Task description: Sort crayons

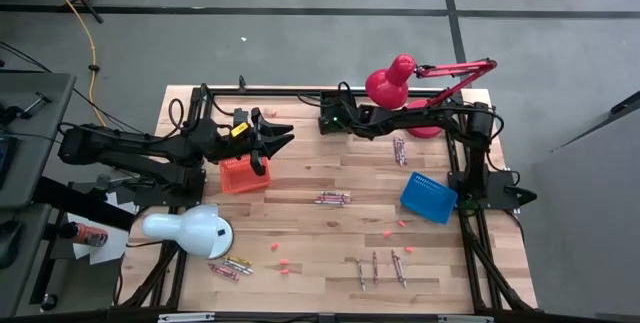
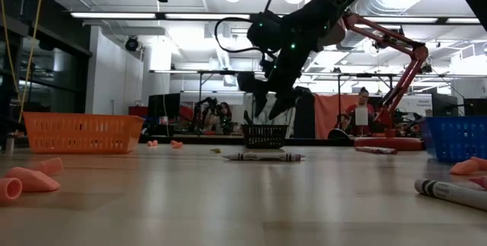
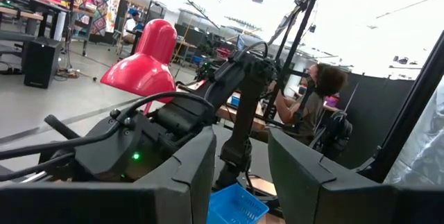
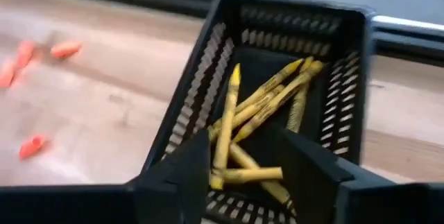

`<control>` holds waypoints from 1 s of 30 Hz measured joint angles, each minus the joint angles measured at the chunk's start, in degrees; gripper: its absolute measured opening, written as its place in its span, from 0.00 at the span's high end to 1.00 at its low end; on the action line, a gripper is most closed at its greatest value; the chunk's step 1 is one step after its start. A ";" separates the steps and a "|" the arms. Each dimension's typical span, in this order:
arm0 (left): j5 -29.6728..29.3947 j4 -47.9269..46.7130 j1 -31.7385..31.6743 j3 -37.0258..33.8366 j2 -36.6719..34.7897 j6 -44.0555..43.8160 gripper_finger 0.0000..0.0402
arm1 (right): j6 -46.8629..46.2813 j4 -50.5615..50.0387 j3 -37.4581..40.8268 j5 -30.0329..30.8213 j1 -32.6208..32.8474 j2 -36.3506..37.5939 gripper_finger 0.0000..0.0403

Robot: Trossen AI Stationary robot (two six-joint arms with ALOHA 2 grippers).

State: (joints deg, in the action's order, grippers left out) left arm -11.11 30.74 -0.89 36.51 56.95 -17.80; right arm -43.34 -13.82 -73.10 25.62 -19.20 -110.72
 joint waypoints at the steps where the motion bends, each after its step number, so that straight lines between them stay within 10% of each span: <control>1: 0.00 0.00 0.00 0.00 0.00 0.00 0.70 | 1.66 -0.32 0.00 -1.99 0.03 0.27 0.57; 10: 0.00 -0.55 0.00 0.00 0.00 0.01 0.70 | 17.43 -5.60 7.06 -7.21 8.11 10.73 0.55; 23: 0.52 -2.00 -1.80 0.43 0.01 1.24 0.70 | 12.28 21.47 33.78 -9.61 19.54 40.99 0.55; 30: 14.92 -41.00 -4.08 18.79 9.93 4.10 0.70 | 15.46 21.68 33.10 -9.61 19.58 41.07 0.55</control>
State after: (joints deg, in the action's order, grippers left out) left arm 3.80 -10.25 -4.97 55.30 66.88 -13.70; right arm -27.88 7.86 -40.00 16.01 0.38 -69.65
